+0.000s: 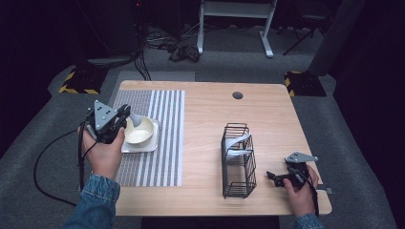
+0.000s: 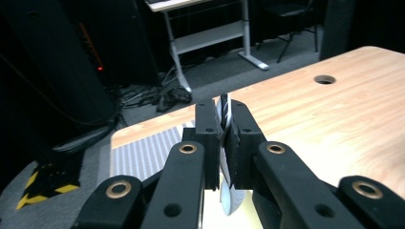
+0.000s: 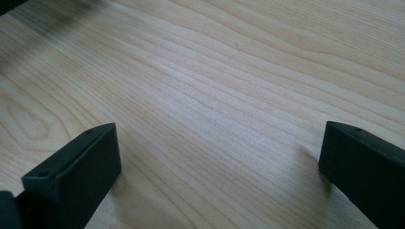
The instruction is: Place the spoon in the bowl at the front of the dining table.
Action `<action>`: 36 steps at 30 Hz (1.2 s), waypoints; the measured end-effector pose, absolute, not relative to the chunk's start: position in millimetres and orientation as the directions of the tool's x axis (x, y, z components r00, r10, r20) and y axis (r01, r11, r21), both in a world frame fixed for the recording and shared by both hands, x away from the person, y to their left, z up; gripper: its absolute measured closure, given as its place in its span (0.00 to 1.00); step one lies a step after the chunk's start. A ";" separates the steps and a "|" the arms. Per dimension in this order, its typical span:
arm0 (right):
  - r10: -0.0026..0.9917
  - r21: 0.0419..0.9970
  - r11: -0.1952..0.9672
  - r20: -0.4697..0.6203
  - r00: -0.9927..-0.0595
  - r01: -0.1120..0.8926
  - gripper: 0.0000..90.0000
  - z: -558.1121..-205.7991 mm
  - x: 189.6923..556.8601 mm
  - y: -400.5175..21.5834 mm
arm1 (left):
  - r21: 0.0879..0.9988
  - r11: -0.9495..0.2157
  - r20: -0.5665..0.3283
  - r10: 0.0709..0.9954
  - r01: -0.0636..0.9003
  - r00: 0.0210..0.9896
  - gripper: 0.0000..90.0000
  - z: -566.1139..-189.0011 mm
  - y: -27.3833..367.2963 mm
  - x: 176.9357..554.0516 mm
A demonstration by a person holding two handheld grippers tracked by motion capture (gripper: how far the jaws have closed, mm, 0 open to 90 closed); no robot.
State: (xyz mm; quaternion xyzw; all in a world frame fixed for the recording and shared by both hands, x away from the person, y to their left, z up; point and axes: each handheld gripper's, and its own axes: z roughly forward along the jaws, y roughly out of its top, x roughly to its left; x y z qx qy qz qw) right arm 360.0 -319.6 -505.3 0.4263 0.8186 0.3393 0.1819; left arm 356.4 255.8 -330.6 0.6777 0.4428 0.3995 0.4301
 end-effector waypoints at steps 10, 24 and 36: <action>0.821 0.711 0.406 -0.008 -0.570 0.574 0.00 -505.3 360.0 -319.6 | 0.927 -0.232 0.164 0.958 0.296 0.237 0.94 -330.0 266.7 355.1; 0.821 0.710 0.406 -0.008 -0.570 0.575 0.00 -505.3 360.1 -319.6 | 0.922 -0.193 0.125 0.969 0.337 0.214 0.94 -362.9 277.3 365.4; 0.821 0.710 0.406 -0.008 -0.570 0.575 0.00 -505.3 360.1 -319.6 | 0.905 -0.178 0.113 0.976 0.385 0.185 0.94 -393.2 283.3 375.3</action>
